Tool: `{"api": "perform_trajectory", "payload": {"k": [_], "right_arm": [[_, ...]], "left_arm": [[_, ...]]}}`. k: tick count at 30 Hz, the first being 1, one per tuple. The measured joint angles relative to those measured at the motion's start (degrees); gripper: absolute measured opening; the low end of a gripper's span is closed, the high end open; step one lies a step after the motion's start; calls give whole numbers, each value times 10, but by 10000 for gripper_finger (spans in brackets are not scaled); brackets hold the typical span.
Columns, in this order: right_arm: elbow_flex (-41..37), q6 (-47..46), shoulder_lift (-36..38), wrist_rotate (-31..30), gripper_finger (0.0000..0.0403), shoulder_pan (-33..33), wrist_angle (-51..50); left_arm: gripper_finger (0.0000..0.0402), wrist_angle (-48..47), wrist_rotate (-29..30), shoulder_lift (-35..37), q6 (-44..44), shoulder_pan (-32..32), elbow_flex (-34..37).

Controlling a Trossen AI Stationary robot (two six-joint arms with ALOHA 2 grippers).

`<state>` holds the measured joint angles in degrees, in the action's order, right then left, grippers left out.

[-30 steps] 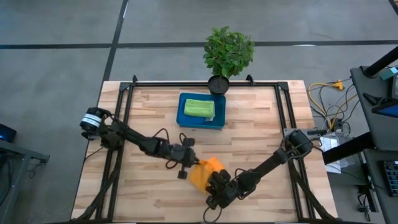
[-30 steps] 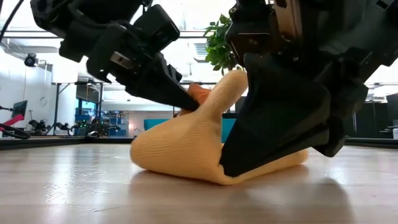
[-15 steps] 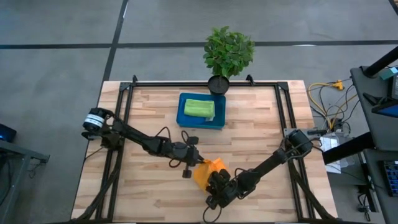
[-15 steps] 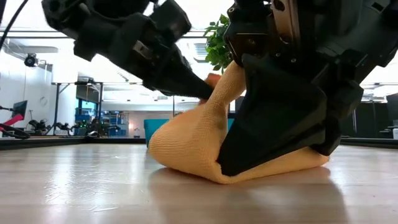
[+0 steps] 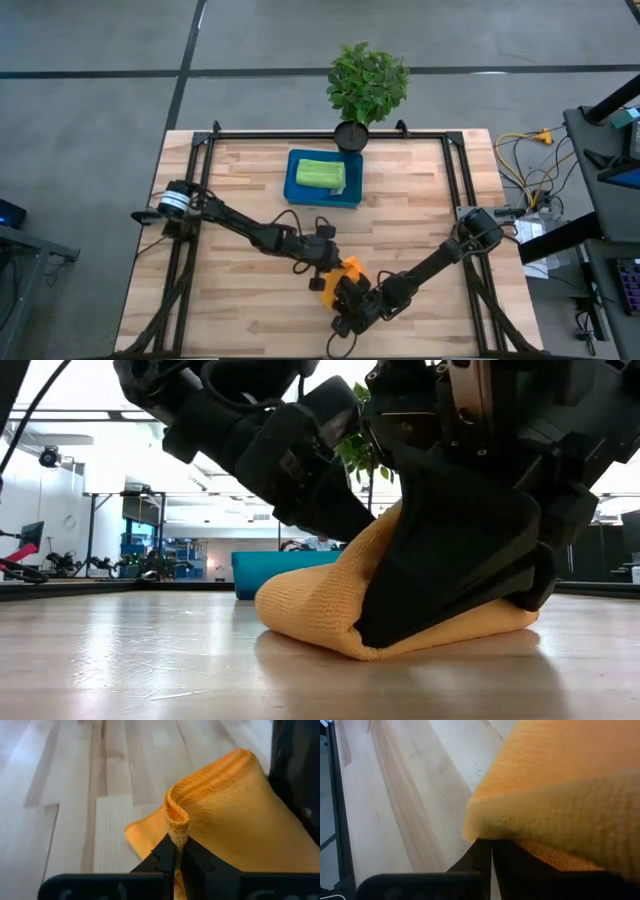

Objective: Fold microfiber towels
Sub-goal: Fold the yellow microfiber towel

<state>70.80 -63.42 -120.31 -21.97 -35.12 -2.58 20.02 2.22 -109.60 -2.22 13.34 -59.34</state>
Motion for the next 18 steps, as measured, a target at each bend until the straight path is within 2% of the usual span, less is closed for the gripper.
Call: {"api": "perform_trajectory", "payload": {"k": [3, 6, 13, 18], "right_arm": [[0, 0, 0, 0, 8, 0, 0], [0, 1, 0, 0, 8, 0, 0], [1, 3, 0, 0, 8, 0, -1], [1, -5, 2, -5, 8, 0, -3]], "left_arm": [[2, -16, 0, 0, 0, -2, -4], [25, -17, 0, 0, -1, -10, -1], [135, -12, -1, 3, -5, -28, 0], [205, -33, 4, 39, -5, -34, 0]]}}
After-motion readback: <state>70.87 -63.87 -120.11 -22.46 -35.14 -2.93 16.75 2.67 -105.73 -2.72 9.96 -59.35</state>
